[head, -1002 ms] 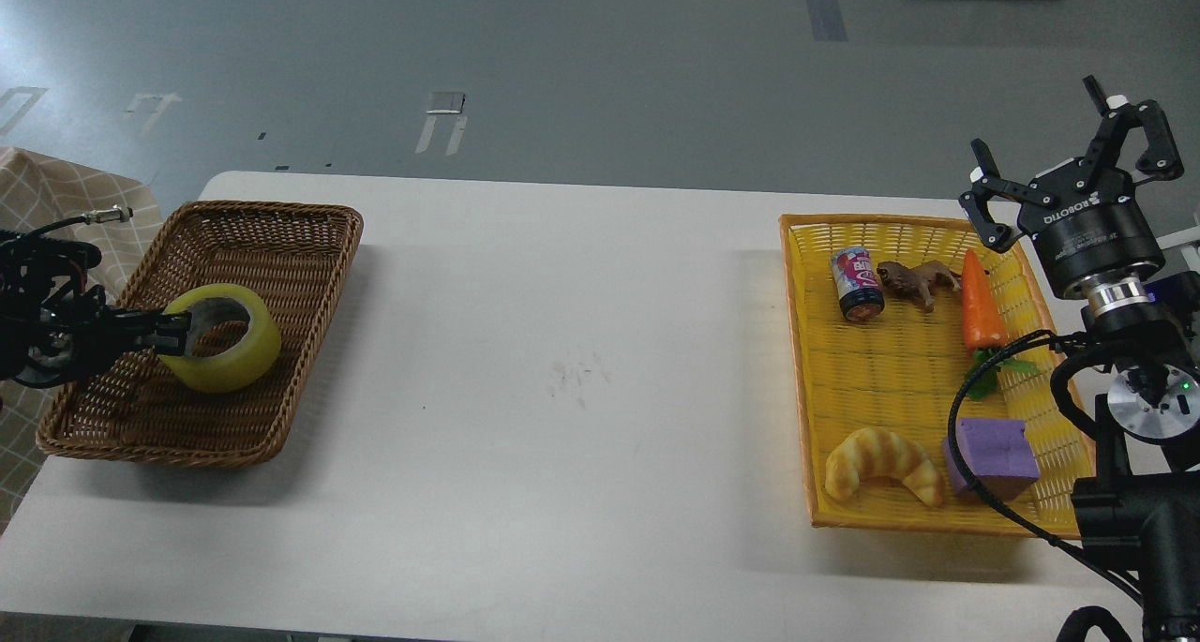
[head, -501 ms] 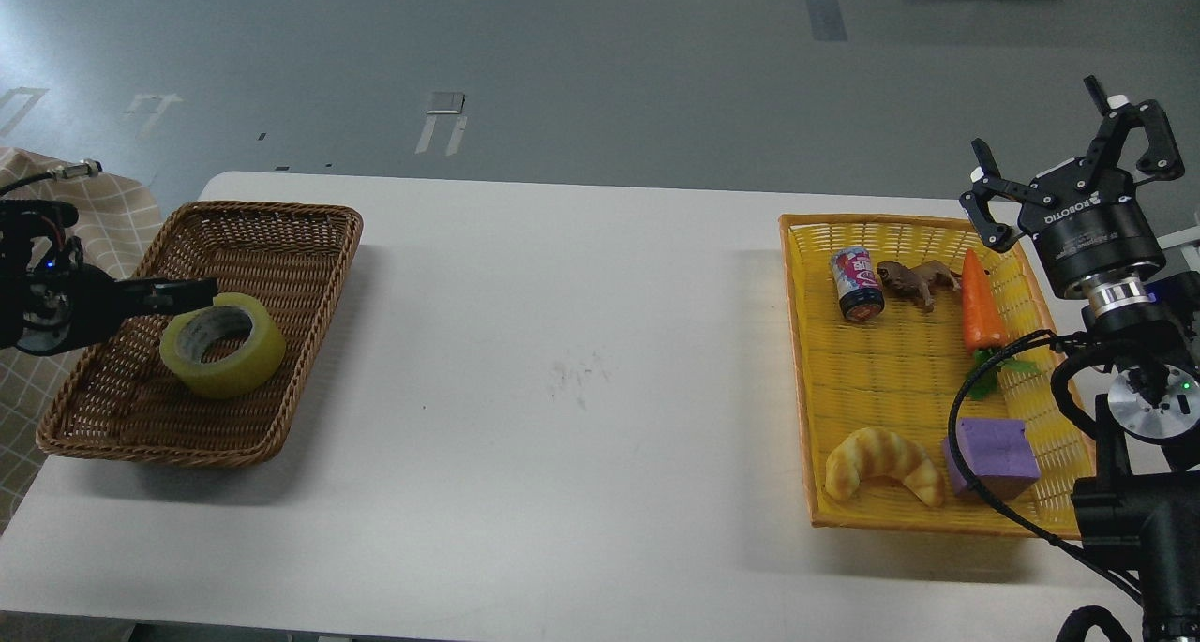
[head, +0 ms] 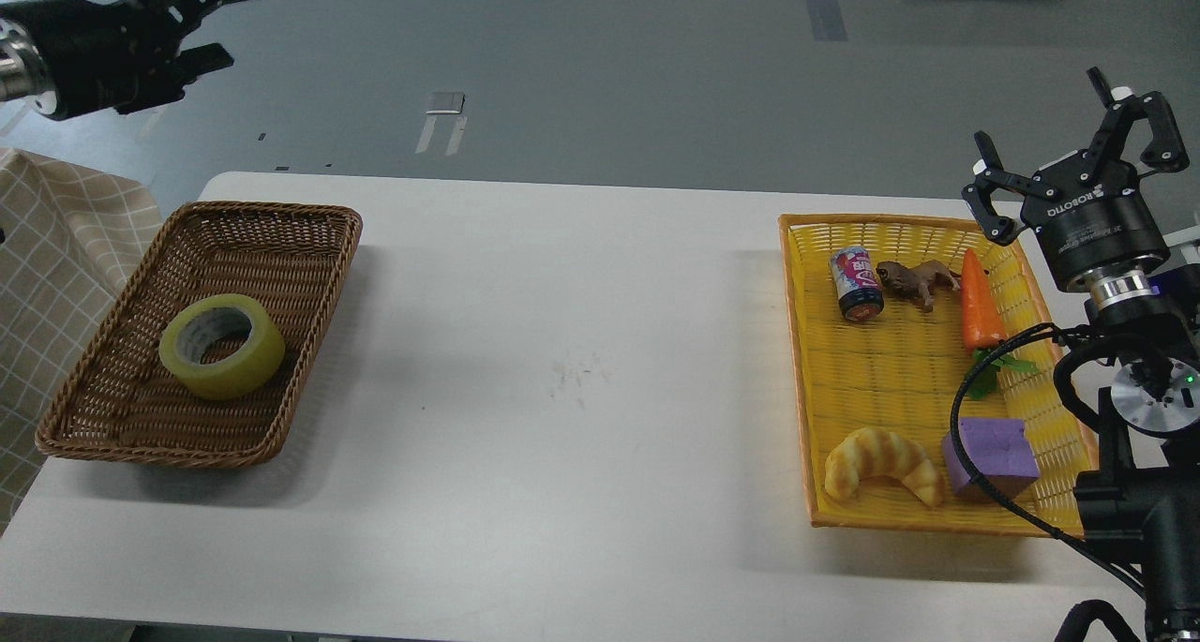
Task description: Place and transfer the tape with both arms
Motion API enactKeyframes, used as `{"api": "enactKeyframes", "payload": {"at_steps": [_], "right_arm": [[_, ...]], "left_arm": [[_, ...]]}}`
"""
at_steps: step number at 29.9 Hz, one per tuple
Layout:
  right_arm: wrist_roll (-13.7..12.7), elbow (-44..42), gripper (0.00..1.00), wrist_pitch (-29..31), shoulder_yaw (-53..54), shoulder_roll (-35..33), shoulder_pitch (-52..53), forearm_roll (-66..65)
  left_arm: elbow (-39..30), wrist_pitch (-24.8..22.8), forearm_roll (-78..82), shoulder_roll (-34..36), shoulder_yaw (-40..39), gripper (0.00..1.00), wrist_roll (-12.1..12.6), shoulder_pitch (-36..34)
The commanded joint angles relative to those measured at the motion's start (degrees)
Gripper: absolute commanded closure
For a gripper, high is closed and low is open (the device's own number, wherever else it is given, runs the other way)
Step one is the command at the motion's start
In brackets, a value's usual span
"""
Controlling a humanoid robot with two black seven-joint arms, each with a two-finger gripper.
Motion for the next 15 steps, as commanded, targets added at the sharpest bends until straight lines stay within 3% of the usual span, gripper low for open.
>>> {"api": "enactKeyframes", "payload": {"at_steps": [1, 11, 15], "right_arm": [[-0.01, -0.04, 0.00, 0.00, 0.00, -0.13, 1.64, 0.00], [-0.01, -0.04, 0.00, 0.00, -0.79, -2.07, 3.22, 0.00], [-0.10, 0.05, 0.00, 0.00, -1.58, -2.16, 4.10, 0.00]], "left_arm": [[-0.02, -0.06, -3.67, -4.84, -3.57, 0.02, -0.15, 0.49], [0.42, -0.06, -16.59, -12.67, -8.41, 0.02, -0.23, 3.48], [0.51, -0.06, -19.50, -17.33, -13.59, 0.02, -0.23, 7.69]]}}
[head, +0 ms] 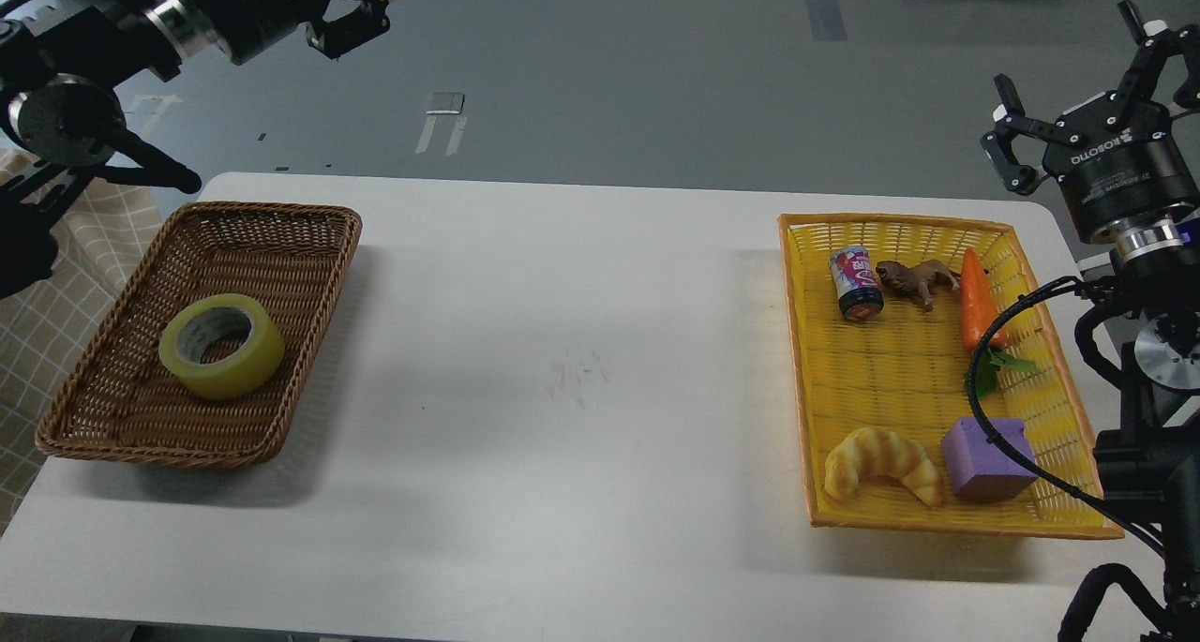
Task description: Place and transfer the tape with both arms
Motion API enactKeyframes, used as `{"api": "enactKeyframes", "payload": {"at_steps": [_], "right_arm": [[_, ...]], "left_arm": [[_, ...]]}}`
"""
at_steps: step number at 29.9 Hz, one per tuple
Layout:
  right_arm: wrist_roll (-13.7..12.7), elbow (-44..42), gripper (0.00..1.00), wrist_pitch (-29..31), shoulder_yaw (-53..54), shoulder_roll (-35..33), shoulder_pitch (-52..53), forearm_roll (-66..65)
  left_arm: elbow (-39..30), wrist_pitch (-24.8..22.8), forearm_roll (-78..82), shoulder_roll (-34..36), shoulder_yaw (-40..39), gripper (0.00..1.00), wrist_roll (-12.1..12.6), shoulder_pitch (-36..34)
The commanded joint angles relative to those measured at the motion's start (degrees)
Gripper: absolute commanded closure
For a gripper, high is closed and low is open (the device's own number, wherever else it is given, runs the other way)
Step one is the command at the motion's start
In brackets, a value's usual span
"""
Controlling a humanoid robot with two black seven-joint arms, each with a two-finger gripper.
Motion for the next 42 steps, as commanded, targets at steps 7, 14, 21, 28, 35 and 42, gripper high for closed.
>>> {"api": "enactKeyframes", "payload": {"at_steps": [7, 14, 21, 28, 35, 42], "right_arm": [[-0.08, 0.38, 0.00, 0.00, -0.35, -0.09, 1.08, 0.00], [-0.08, 0.38, 0.00, 0.00, -0.35, -0.09, 1.34, 0.00], [-0.17, 0.38, 0.00, 0.00, -2.72, -0.09, 2.04, 0.00], [-0.52, 0.38, 0.00, 0.00, -3.78, -0.09, 3.45, -0.09], [-0.70, 0.38, 0.00, 0.00, -6.06, -0.36, 4.68, -0.18], [-0.70, 0.65, 0.00, 0.00, -6.15, -1.41, 4.42, -0.09]], "left_arm": [[0.21, 0.00, -1.16, -10.95, -14.84, 0.02, 0.19, 10.18], [0.21, 0.00, -1.08, -17.02, -19.15, 0.02, 0.28, 13.00], [0.12, 0.00, -1.25, -19.66, -19.51, 0.02, 0.28, 14.32], [0.12, 0.00, -1.16, -20.80, -20.74, 0.02, 0.28, 15.29], [0.12, 0.00, -0.99, -21.51, -21.53, 0.02, 0.37, 16.60], [0.03, 0.00, -0.99, -22.03, -21.53, 0.02, 0.55, 17.13]]}}
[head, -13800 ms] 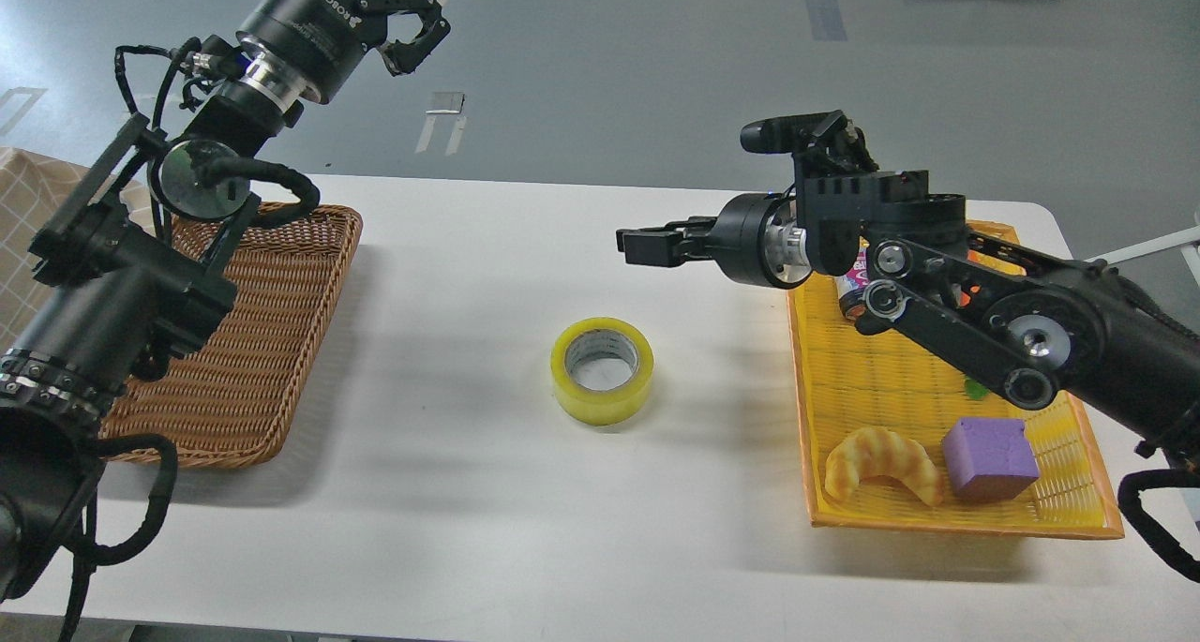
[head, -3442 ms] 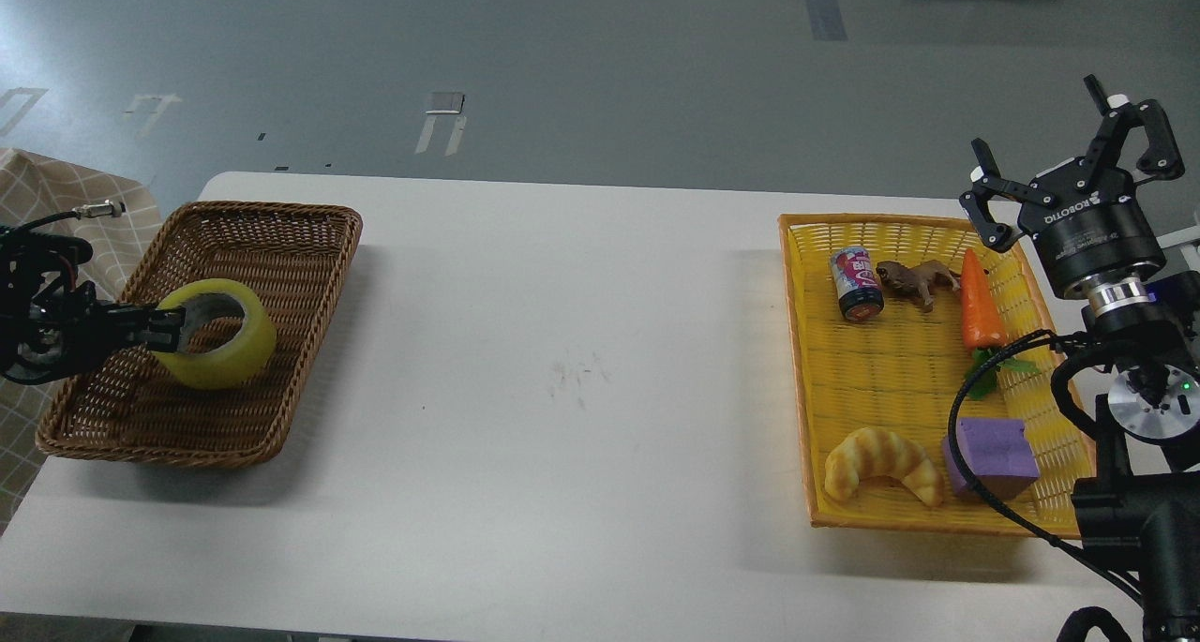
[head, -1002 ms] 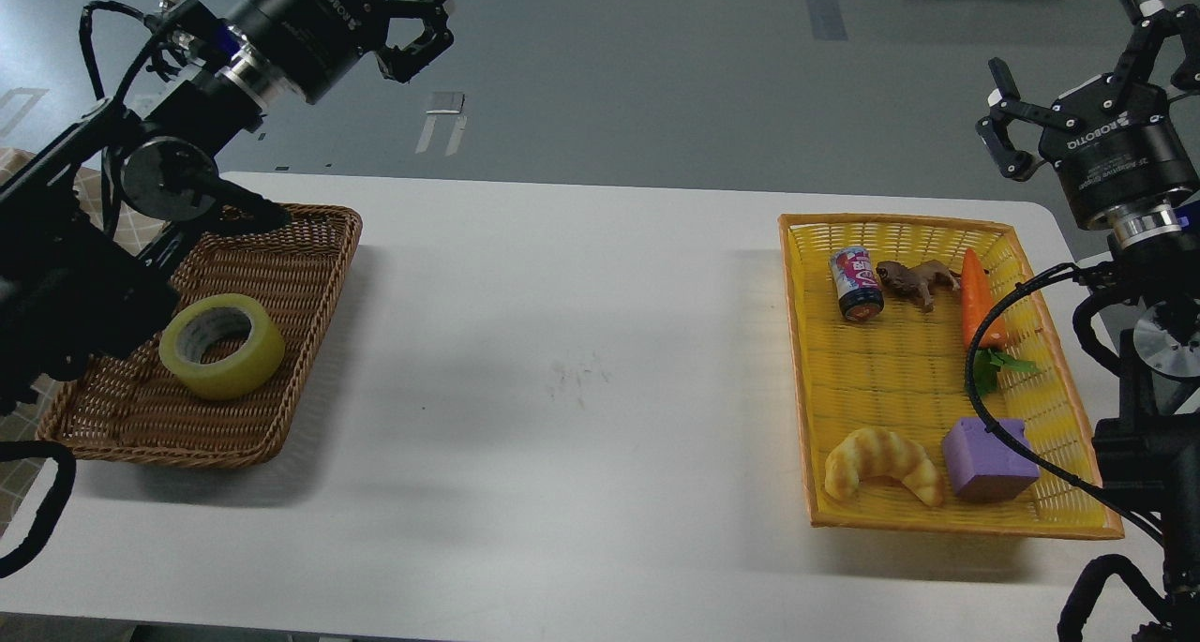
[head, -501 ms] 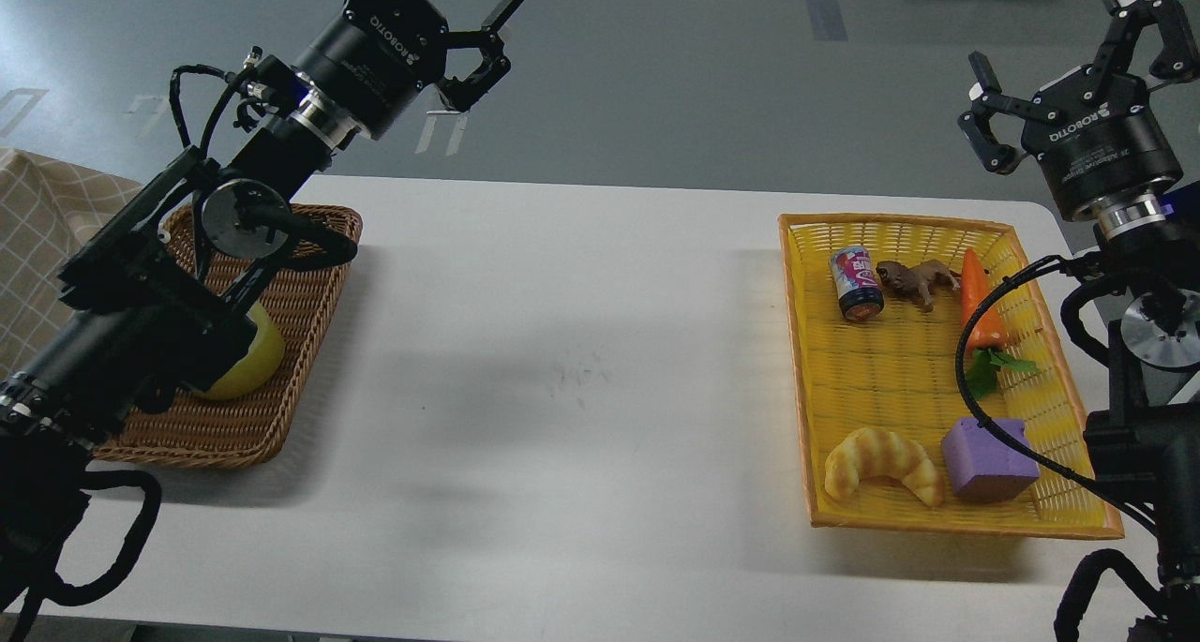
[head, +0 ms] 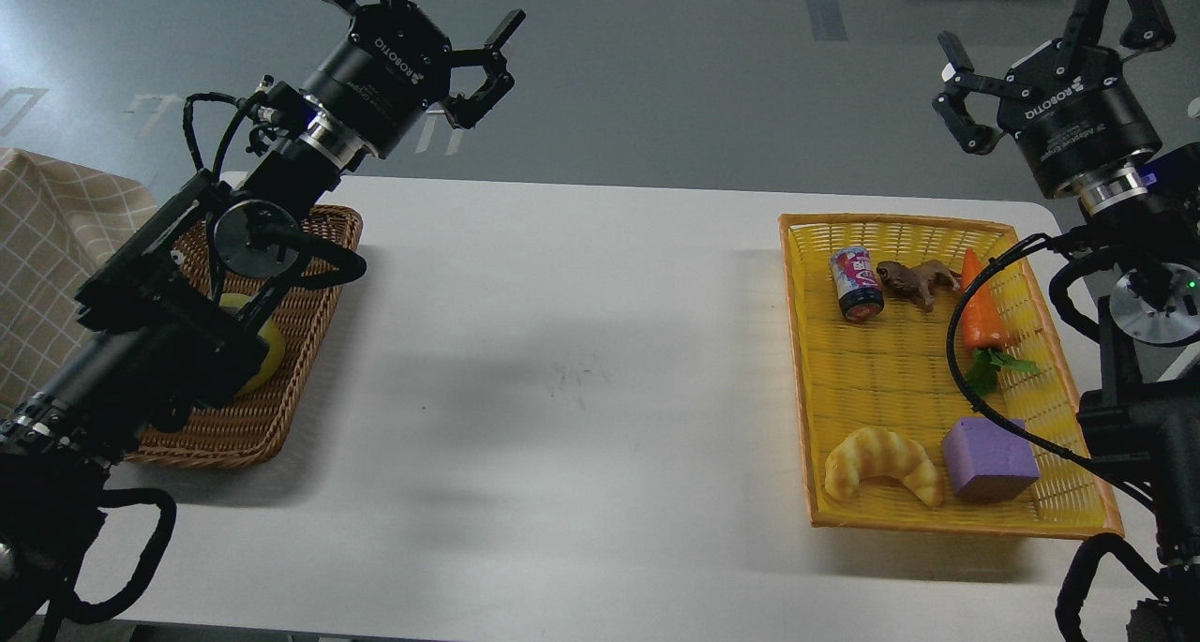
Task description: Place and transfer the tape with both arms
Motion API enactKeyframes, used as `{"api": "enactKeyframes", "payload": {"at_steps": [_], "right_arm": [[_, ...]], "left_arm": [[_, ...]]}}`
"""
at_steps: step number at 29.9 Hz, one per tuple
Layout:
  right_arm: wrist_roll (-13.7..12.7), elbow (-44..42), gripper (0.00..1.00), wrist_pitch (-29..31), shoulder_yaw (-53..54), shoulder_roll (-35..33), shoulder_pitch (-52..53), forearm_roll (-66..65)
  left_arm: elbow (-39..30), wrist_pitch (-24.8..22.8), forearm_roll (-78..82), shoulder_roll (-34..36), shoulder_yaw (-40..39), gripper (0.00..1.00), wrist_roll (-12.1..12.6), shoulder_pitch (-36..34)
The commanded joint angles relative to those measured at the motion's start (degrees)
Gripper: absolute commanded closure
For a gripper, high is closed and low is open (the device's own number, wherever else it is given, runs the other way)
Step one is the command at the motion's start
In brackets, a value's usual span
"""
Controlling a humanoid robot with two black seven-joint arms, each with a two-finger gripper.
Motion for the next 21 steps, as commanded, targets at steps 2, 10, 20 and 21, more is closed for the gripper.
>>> {"api": "enactKeyframes", "payload": {"at_steps": [2, 10, 20, 21], "right_arm": [[0.00, 0.17, 0.00, 0.00, -0.01, -0.41, -0.25, 0.08], [0.00, -0.01, 0.00, 0.00, -0.09, -0.41, -0.43, -0.01], [0.00, -0.10, 0.00, 0.00, -0.09, -0.32, -0.17, -0.10], [0.00, -0.10, 0.00, 0.00, -0.09, -0.32, -0.17, -0.10]], "left_arm": [[-0.05, 0.00, 0.19, -0.52, 0.01, 0.02, 0.32, 0.65], [0.57, 0.00, 0.71, -1.93, 0.89, 0.02, 0.05, 1.88], [0.66, 0.00, 0.72, -1.93, 0.45, 0.02, -0.12, 3.46], [0.57, 0.00, 0.72, -1.93, 0.28, 0.02, -0.12, 3.46]]}}
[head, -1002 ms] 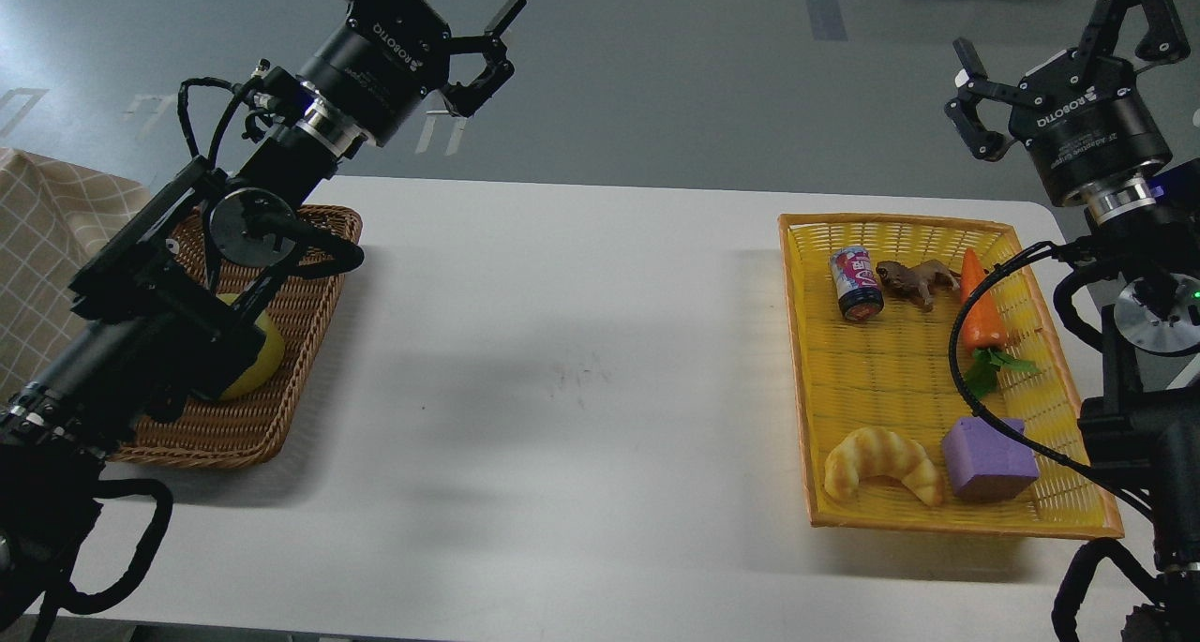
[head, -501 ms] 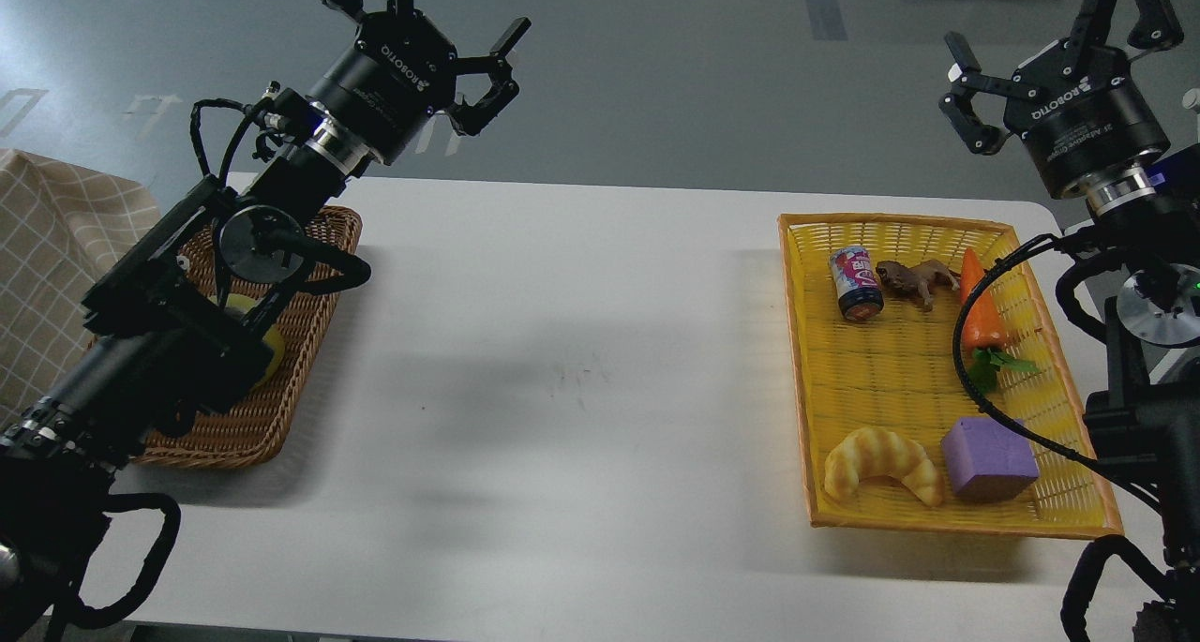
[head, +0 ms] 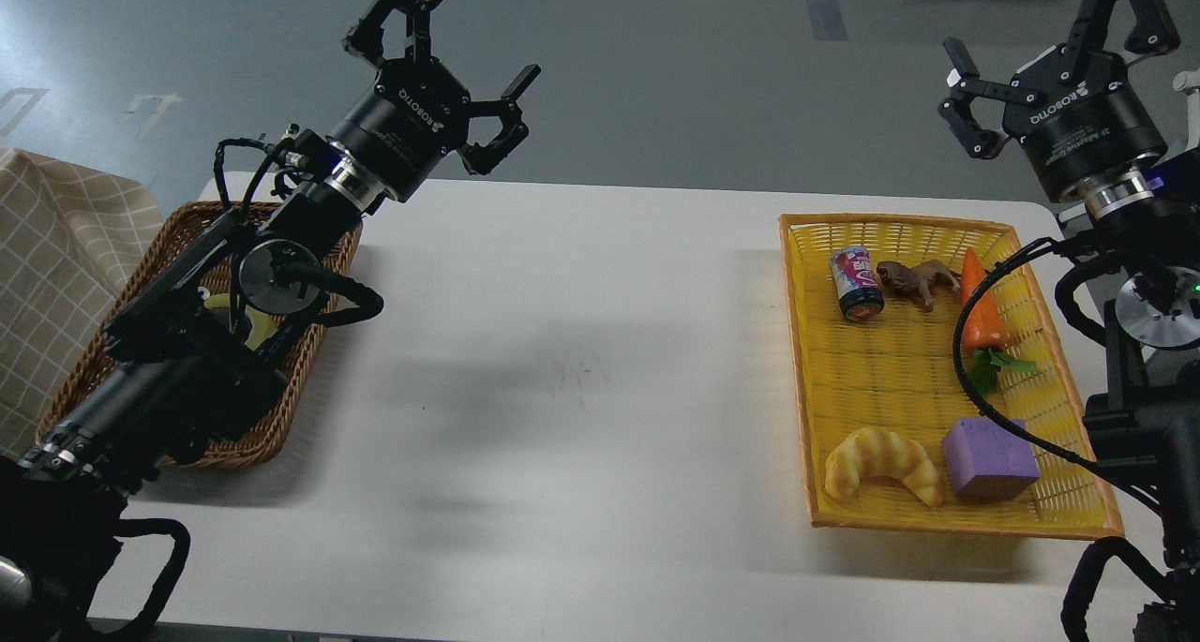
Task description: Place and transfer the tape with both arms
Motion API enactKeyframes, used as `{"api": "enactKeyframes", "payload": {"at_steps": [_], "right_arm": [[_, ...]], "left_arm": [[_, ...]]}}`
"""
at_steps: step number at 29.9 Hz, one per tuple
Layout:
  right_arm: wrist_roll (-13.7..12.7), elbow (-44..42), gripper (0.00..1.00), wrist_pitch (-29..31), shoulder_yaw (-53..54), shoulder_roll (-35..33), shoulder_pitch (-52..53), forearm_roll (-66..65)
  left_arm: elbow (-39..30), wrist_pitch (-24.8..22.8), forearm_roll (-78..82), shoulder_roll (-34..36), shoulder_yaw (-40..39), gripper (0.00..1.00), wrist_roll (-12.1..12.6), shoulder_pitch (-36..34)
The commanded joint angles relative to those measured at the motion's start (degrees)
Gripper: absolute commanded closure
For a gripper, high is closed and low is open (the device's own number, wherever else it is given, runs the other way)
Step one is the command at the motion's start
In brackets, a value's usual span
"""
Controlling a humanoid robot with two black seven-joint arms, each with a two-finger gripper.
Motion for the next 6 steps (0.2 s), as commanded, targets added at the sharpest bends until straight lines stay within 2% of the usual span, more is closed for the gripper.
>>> {"api": "enactKeyframes", "payload": {"at_steps": [1, 6], "right_arm": [[0.00, 0.06, 0.00, 0.00, 0.00, 0.04, 0.29, 0.08], [0.18, 0.32, 0.00, 0.00, 0.18, 0.22, 0.21, 0.25]], "left_arm": [[0.01, 0.00, 0.00, 0.00, -0.50, 0.02, -0.01, 0.00], [-0.08, 0.00, 0.00, -0.61, -0.50, 0.02, -0.01, 0.00]]}}
